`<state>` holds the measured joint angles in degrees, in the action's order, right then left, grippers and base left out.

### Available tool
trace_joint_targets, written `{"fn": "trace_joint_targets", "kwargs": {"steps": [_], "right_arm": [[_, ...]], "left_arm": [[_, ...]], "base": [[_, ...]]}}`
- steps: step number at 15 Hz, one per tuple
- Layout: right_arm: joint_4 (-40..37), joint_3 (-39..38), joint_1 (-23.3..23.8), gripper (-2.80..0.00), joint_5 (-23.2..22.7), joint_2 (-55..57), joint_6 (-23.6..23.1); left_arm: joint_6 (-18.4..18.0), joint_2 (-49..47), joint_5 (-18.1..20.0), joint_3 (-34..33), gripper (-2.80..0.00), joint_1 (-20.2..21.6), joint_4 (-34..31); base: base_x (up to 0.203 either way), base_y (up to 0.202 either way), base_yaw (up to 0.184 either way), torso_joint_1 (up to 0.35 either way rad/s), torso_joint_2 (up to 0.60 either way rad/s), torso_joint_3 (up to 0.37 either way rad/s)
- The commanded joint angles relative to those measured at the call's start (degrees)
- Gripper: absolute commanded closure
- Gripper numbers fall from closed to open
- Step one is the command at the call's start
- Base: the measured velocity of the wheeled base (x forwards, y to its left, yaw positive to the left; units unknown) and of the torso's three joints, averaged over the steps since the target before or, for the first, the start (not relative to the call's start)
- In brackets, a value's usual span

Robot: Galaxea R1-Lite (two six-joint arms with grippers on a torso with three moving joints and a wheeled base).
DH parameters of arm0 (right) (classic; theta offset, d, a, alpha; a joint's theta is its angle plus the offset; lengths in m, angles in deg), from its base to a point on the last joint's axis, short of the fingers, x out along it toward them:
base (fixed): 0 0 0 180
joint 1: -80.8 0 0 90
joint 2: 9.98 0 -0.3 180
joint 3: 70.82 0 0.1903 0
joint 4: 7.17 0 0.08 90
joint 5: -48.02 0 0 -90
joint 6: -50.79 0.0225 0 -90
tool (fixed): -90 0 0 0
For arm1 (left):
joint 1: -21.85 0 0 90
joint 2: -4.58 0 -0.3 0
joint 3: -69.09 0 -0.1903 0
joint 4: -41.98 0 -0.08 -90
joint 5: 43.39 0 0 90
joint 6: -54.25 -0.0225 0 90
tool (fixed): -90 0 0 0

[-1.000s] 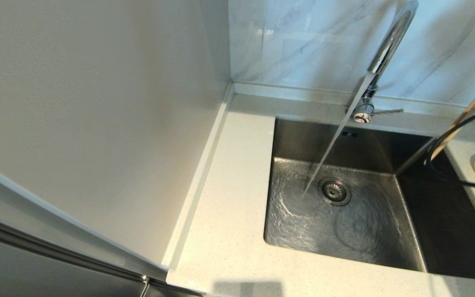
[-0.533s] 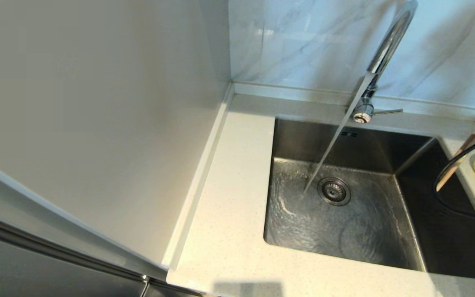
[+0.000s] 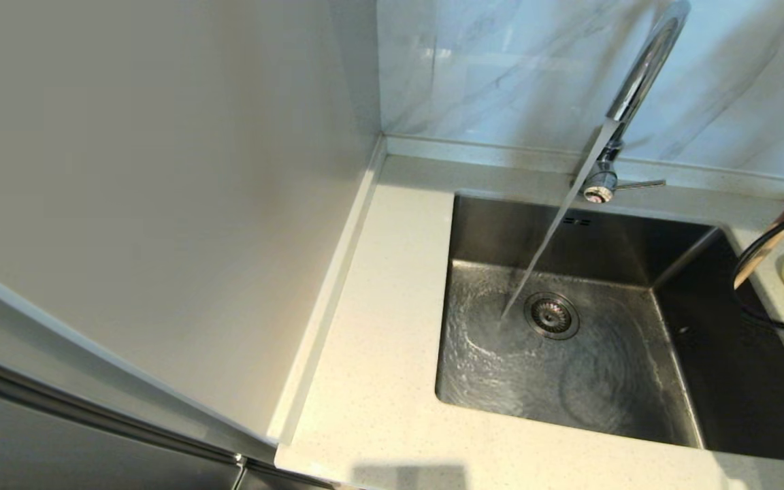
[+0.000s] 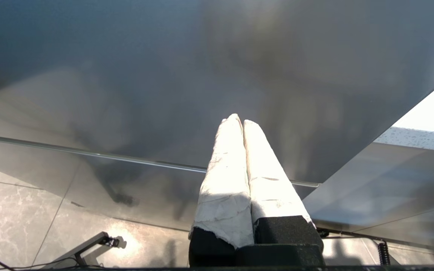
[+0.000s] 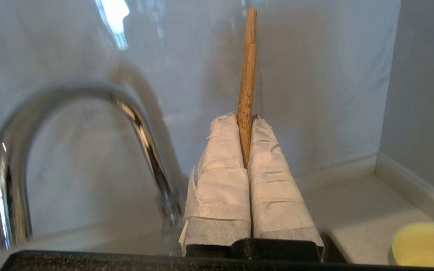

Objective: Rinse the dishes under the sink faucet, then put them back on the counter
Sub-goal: Place the chopsticks on the table

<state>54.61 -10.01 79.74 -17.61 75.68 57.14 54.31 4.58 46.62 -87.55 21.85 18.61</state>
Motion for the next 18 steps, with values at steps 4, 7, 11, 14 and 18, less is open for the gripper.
{"fn": "trace_joint_targets", "kwargs": {"steps": [4, 7, 11, 14, 18], "right_arm": [[0.03, -7.28, -1.84, 0.0, 0.05, 0.21, 1.28], [-0.56, -9.36, -3.32, 0.0, 0.03, 1.03, 2.36], [-0.57, -13.81, -4.0, 0.0, -0.05, 1.14, 3.16], [-0.84, -4.55, -4.13, 0.0, 0.04, 0.74, 2.98], [-16.88, -0.77, -2.5, 0.0, 0.03, 0.27, 7.65]], "left_arm": [[0.03, 0.0, -0.01, 0.0, 0.0, 0.0, 0.0], [0.03, 0.0, -0.01, 0.0, 0.0, 0.0, 0.0], [-0.02, 0.0, -0.01, 0.0, 0.0, 0.0, 0.0], [0.03, 0.0, -0.01, 0.0, 0.0, 0.0, 0.0], [0.01, 0.0, -0.01, 0.0, 0.0, 0.0, 0.0]], "base": [[0.0, 0.0, 0.0, 0.0, 0.0, 0.0], [0.0, 0.0, 0.0, 0.0, 0.0, 0.0], [0.0, 0.0, 0.0, 0.0, 0.0, 0.0], [0.0, 0.0, 0.0, 0.0, 0.0, 0.0], [0.0, 0.0, 0.0, 0.0, 0.0, 0.0]]}}
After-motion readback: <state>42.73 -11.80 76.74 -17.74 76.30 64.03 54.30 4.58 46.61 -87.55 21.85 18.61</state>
